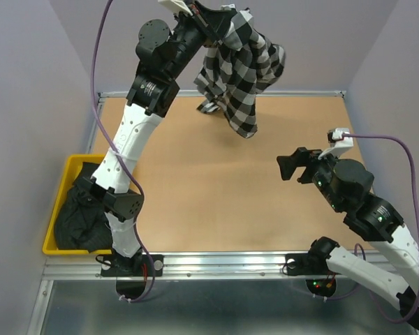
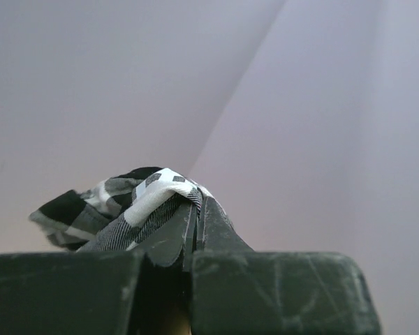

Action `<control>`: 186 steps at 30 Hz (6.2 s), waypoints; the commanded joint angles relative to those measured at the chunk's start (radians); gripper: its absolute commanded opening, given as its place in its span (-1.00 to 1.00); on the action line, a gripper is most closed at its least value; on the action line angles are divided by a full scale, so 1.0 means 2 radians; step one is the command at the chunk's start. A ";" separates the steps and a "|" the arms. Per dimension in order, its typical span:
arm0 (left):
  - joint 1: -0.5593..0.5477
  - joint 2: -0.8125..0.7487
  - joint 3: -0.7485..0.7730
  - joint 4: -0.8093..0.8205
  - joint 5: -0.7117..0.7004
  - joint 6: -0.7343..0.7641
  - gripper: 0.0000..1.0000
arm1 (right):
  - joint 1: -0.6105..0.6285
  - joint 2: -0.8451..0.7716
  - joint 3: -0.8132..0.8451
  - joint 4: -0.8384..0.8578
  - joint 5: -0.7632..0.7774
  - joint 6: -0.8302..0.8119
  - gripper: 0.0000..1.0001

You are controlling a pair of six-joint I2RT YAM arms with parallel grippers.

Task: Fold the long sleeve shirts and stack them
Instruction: Move the shirt to the center of the board, then flatten the shirt out

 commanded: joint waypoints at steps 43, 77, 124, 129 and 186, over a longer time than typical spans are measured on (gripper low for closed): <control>0.017 -0.305 -0.765 -0.058 -0.158 0.021 0.58 | -0.150 0.360 -0.072 0.091 -0.022 0.174 0.55; 0.069 -0.091 -0.705 0.033 -0.120 -0.028 0.52 | -0.224 0.332 -0.149 0.096 -0.263 0.145 0.47; 0.108 -0.228 -0.792 0.016 -0.170 -0.019 -1.00 | -0.225 0.312 -0.080 0.076 -0.203 0.042 0.62; 0.108 -0.242 -0.798 -0.011 -0.173 -0.014 -1.00 | -0.146 0.287 -0.110 0.055 -0.185 0.042 0.66; 0.091 -0.155 -0.646 0.056 -0.018 -0.006 0.79 | -0.297 0.301 -0.052 0.109 -0.221 0.062 0.76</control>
